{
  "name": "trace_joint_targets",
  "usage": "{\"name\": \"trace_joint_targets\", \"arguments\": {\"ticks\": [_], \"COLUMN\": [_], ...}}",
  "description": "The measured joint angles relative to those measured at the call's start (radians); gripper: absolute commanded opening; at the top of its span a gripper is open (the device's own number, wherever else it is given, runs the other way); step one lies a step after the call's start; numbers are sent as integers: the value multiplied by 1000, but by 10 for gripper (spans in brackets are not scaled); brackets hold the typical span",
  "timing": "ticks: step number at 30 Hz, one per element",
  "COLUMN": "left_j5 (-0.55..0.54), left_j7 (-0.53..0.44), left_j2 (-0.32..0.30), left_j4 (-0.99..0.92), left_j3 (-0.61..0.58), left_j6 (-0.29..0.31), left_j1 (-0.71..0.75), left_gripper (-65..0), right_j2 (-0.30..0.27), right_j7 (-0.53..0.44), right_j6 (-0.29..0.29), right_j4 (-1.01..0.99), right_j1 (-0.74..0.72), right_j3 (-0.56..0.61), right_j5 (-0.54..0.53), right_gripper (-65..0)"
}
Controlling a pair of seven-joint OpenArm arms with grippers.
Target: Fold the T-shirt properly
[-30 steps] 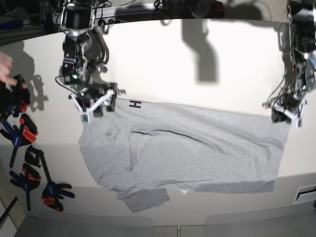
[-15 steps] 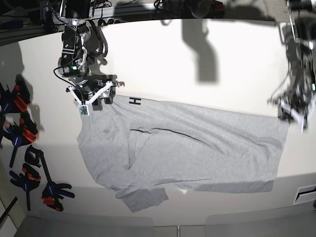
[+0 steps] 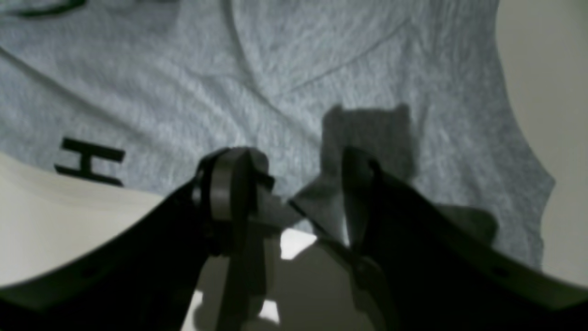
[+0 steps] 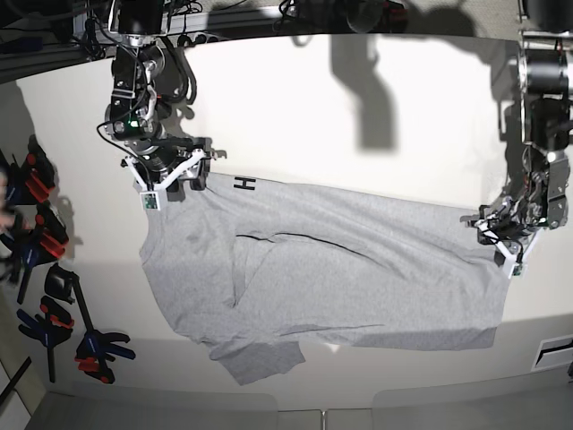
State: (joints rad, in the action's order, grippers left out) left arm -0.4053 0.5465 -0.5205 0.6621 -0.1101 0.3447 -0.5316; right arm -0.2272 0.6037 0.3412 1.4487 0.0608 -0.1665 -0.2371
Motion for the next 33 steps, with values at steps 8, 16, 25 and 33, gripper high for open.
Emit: {"name": "trace_joint_targets", "arguments": {"ticks": [8,16,25,33], "left_j5": [13,-21,-35,-5], "left_j7": [101,59,-5,97], "left_j2": [15,-18,-34,-31], "left_j4": [-20,83,205,251], "left_j3": [8,13,19,18], "left_j6": [48,60,51,29], "left_j1": [19,130,260,237], "left_gripper": [-501,-501,-501,-501], "right_j2": [0,0,0,0], "right_j7": [43,99,93,74], "right_j6": [0,0,0,0], "right_j4": [40,150,150,150], "right_j1": [8,7,76,60], "right_j3": [0,0,0,0], "right_j5": [2,2,1,0], "right_gripper": [-351,-351,-351,-351]}}
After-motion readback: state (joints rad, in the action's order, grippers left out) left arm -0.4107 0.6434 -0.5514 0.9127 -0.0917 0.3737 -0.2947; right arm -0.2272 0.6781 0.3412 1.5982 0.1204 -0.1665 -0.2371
